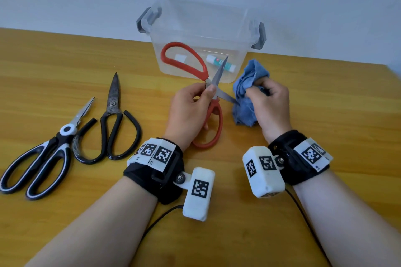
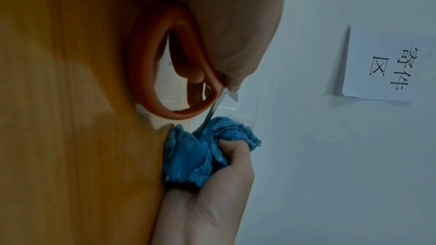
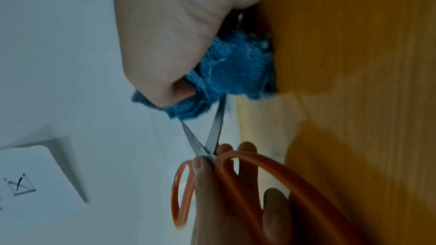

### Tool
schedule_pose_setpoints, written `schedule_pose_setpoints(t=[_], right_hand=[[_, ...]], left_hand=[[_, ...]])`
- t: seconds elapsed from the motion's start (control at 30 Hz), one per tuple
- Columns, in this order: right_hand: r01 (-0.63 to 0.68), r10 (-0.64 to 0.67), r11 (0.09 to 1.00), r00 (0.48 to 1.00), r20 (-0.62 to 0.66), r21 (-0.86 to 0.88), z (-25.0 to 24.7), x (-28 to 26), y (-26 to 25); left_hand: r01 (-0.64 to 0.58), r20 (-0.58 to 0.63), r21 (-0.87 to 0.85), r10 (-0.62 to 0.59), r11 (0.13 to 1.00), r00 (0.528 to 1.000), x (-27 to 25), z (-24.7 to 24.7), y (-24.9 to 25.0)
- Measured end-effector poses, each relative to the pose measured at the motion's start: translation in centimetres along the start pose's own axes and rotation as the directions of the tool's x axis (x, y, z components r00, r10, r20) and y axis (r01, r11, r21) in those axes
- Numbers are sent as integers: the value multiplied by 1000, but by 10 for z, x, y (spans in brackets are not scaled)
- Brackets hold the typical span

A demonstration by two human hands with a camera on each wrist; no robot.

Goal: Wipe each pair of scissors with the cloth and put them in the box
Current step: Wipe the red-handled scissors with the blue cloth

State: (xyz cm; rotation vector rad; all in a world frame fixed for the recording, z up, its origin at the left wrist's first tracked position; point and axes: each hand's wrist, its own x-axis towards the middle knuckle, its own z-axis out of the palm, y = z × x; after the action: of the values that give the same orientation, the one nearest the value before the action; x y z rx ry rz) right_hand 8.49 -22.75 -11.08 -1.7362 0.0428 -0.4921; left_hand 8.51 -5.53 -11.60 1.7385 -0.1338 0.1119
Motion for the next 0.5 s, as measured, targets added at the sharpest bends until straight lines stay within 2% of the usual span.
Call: schedule_pose_setpoints(t=[0.1,0.17,0.27,0.37,0.5], right_hand=[[-29,35,999,983,183,-38,-6,-3,-8],[-39,56,997,965,258,-73,-13,-2,-10],[-14,30,998,957,289,-59,-26,1,-8],[12,-26,999,955,294,49,-34,0,-2],[71,-86,996,913,398,52,-33,-2,3]], left_hand=[[5,34,-21,-4,1000,999,-2,1,2],[23,69,-25,-22,999,997,-2,0,2],[35,132,-6,-34,999,991,-3,-1,4],[30,170,-2,-29,1000,985,-4,-2,4],[-4,241,9,2,1000,971,-5,-1,4]])
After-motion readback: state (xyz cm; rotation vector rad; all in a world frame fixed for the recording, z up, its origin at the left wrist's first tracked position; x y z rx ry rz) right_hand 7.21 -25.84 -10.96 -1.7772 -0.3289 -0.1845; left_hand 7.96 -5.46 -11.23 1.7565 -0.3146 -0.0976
